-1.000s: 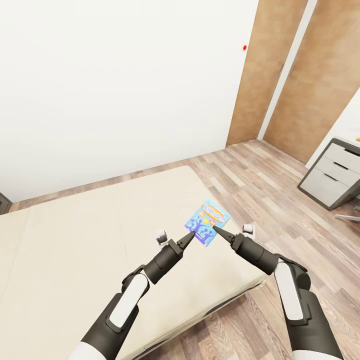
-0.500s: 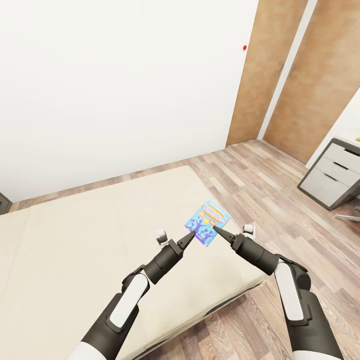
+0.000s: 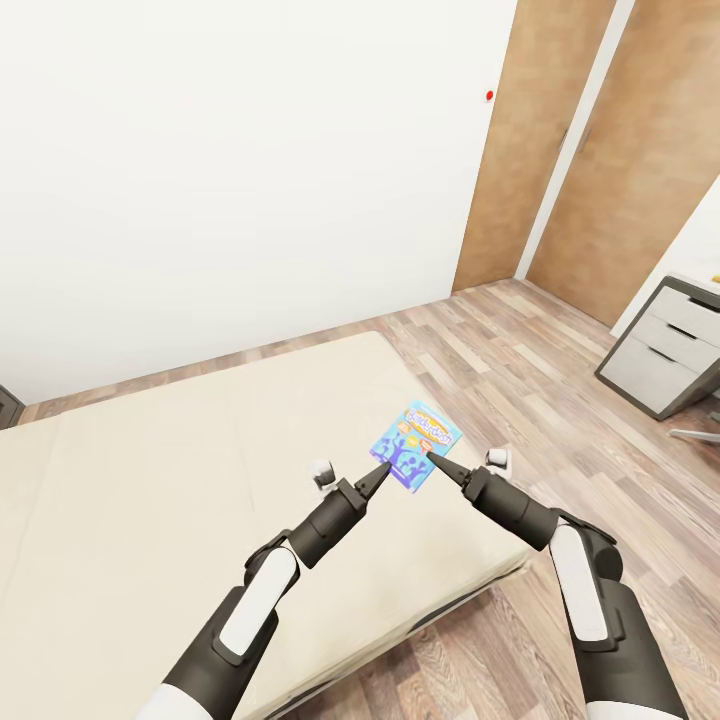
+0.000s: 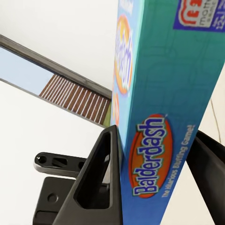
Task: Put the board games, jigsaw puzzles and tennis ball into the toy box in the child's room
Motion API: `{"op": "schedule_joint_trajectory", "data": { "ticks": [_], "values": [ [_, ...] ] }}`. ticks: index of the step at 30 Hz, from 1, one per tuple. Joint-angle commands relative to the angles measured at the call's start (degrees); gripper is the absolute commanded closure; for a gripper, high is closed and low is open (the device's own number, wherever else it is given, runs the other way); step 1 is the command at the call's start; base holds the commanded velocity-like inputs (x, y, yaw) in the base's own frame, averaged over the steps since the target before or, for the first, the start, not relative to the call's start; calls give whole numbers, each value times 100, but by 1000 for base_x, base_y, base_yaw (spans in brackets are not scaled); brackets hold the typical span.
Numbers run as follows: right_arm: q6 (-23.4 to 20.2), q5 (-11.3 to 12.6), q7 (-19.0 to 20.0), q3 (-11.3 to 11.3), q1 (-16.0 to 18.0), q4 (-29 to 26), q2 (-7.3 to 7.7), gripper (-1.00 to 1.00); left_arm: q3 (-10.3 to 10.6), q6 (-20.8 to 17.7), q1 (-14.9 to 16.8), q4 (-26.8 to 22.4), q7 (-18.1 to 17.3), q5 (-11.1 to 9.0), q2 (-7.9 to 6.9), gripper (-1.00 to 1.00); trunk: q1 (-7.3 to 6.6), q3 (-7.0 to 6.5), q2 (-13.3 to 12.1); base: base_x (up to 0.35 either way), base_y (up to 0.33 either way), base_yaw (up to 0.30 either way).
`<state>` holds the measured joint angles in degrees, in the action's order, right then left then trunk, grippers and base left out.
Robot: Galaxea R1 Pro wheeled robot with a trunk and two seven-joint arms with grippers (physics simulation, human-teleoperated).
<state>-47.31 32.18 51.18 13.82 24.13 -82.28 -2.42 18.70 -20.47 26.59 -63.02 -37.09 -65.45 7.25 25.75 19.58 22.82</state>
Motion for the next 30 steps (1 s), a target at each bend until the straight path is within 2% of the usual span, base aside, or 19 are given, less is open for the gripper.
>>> {"op": "schedule_joint_trajectory", "data": {
  "ticks": [1, 30],
  "values": [
    [29, -84, 6, 16, 4, 2, -6, 100, 81, -89, 4, -8, -43, -62, 4, 100, 3, 9, 10, 0, 0, 0],
    [29, -80, 6, 9, 4, 2, -4, 100, 124, -72, -5, -11, 90, -64, 6, 100, 3, 9, 10, 0, 0, 0]
  ]
}}
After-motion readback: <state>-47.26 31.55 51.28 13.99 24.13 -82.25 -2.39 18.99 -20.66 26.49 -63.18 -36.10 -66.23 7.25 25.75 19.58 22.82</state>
